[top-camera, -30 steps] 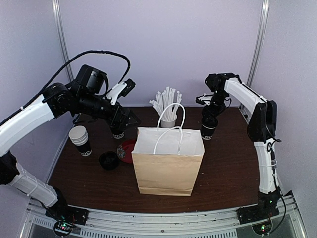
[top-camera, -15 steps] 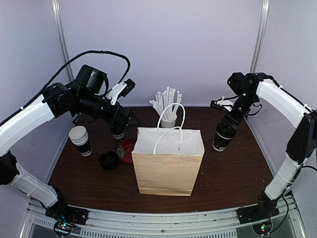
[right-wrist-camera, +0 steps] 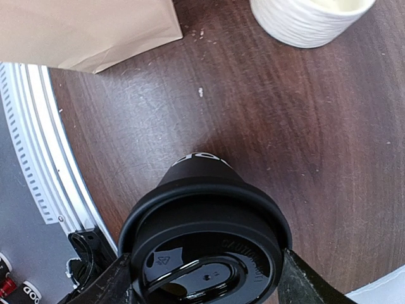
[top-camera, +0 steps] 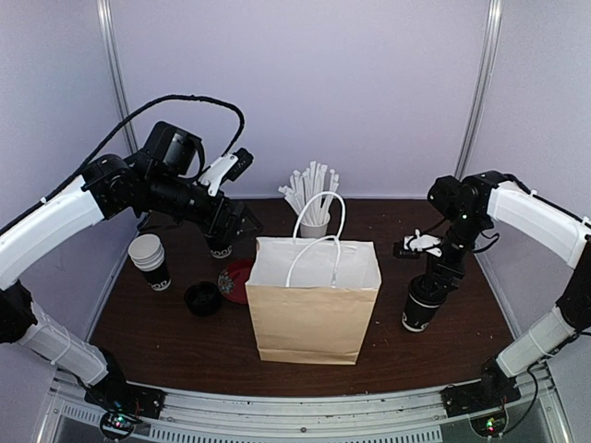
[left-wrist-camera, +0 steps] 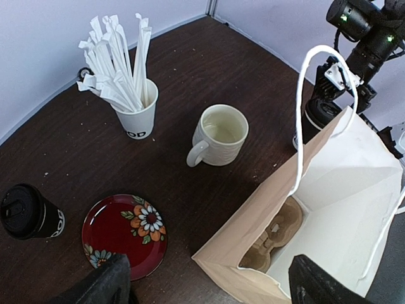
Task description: Pack the takeout coffee
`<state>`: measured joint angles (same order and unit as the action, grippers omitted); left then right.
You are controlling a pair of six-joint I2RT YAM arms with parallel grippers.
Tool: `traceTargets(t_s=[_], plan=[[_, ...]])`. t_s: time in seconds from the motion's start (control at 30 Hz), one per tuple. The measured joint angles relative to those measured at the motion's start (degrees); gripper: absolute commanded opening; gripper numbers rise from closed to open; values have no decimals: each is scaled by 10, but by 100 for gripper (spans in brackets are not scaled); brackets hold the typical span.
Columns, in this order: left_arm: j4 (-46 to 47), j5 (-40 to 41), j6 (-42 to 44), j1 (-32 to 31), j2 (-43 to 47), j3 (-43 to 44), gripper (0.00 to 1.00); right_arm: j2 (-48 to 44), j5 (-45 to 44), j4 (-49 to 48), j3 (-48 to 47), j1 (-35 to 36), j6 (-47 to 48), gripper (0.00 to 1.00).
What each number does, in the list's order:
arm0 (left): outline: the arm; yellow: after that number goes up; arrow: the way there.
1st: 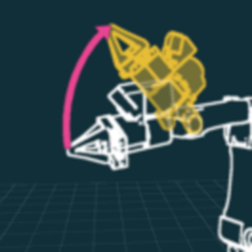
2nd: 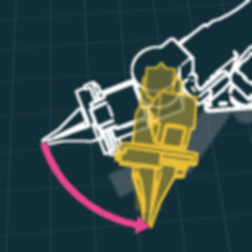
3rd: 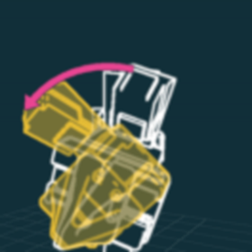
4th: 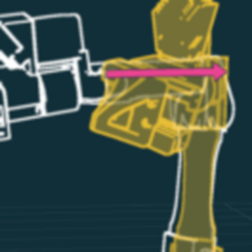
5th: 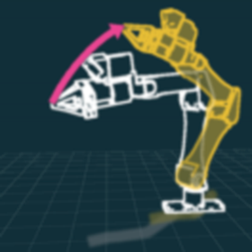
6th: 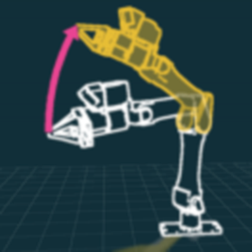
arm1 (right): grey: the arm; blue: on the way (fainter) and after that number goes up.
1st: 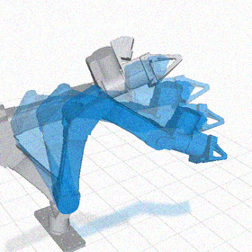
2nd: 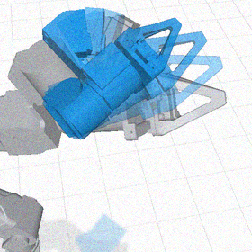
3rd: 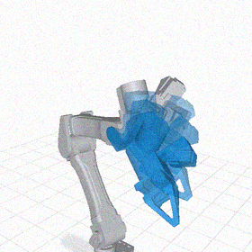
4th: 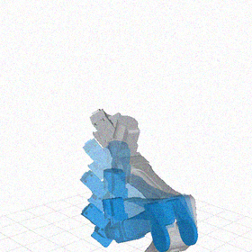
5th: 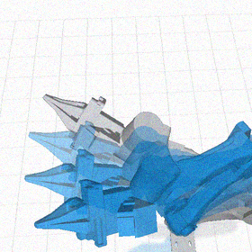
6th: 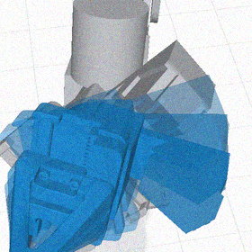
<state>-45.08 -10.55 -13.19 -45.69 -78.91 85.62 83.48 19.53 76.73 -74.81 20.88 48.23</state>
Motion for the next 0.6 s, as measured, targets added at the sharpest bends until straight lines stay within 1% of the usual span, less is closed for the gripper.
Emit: traceTargets(t_s=[0.3,0.6], plan=[[0,0,-7,0,0,0,91,-9,-19,-24,59,38,21,72],[0,-2,-7,0,-5,0,90,-25,-41,-22,74,65,30,87]])
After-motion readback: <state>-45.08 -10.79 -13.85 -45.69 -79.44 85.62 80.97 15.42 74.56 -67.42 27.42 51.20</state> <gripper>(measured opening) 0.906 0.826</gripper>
